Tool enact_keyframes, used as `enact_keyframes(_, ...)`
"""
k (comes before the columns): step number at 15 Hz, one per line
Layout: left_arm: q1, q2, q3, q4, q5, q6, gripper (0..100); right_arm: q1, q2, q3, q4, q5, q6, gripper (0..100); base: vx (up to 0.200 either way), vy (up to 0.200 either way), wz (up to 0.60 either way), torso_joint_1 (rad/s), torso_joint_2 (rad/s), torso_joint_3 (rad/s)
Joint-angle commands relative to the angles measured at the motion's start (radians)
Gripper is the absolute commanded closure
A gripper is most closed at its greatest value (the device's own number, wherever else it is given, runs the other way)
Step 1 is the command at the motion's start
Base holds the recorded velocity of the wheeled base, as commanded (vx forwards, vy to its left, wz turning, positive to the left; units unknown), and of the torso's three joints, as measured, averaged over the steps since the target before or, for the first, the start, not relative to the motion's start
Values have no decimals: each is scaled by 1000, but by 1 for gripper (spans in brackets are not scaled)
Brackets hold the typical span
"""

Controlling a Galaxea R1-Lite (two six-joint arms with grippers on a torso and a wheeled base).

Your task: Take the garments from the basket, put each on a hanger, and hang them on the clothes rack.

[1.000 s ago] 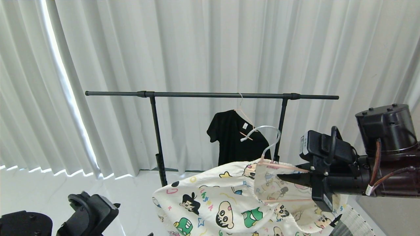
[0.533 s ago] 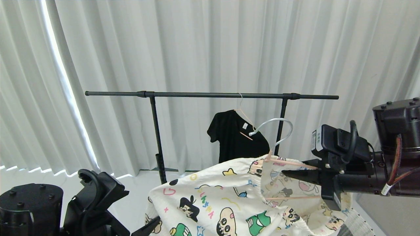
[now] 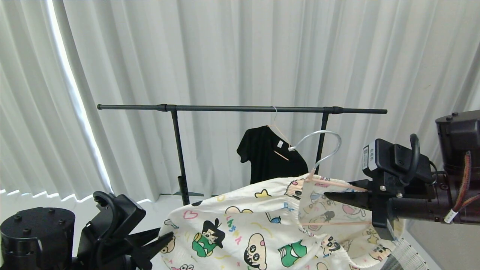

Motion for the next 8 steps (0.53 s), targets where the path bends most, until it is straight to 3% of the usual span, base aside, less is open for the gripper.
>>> enact_keyframes(1, 28, 26, 0, -1, 0, 0, 100, -1, -2, 0, 0, 0, -1, 100, 0, 0, 0, 0, 0, 0)
enact_keyframes(5, 222, 86, 10, -1, 8, 11, 100, -38, -2, -3, -2, -3, 4, 100, 0, 0, 0, 0, 0, 0)
enact_keyframes(8, 187, 67, 10, -1, 8, 28, 100, -47, 1, -3, -3, -3, 5, 100, 0, 0, 0, 0, 0, 0)
